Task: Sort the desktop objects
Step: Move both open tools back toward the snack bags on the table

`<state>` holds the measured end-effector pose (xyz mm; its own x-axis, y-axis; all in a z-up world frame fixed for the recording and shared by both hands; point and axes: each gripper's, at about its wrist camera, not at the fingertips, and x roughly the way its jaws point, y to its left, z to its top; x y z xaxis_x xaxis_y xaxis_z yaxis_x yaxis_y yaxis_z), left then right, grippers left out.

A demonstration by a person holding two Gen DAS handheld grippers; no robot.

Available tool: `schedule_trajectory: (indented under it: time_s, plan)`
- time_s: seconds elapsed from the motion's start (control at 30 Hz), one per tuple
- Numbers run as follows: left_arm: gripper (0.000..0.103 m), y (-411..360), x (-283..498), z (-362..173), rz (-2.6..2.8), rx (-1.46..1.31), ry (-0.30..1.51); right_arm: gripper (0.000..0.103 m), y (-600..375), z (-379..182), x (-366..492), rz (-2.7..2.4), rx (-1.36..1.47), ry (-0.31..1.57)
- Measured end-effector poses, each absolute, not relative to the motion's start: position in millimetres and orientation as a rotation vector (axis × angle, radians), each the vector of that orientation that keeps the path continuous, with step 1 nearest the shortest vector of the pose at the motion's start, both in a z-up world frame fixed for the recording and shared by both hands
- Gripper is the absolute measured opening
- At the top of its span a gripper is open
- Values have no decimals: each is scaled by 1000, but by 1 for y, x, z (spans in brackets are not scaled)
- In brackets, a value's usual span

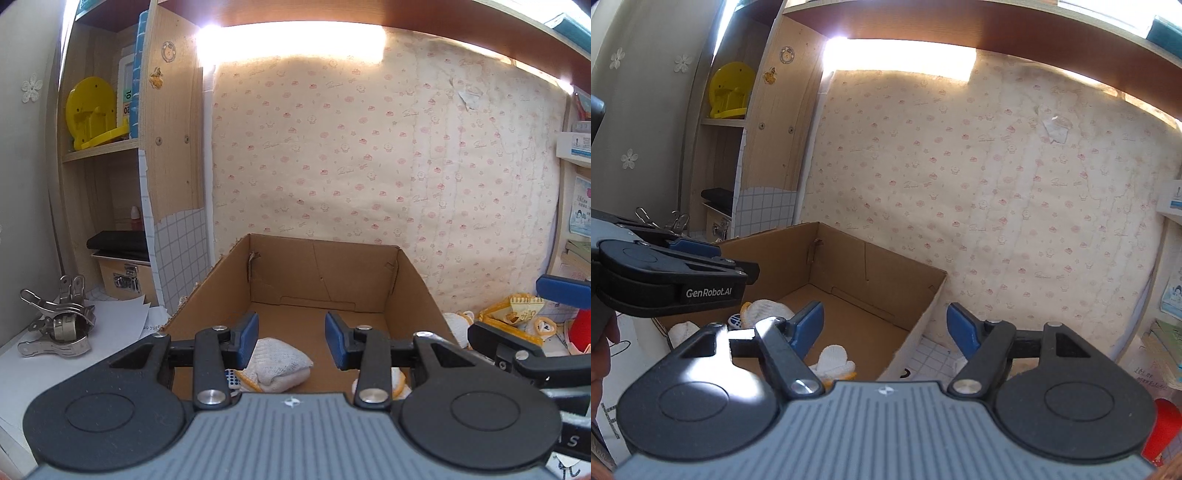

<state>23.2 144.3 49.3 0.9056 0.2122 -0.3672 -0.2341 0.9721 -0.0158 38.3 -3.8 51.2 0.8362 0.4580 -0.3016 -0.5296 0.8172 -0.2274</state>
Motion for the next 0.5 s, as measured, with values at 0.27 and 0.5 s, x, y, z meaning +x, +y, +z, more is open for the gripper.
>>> schedule_trajectory:
  time_s: [0.27,0.5]
  plan:
    - [42,106,19,55,165,-40,333,79,-68,34,38,366,-291,287]
    - [42,68,20,56,85,-9,324,80,-108,5,48,292,-260,365]
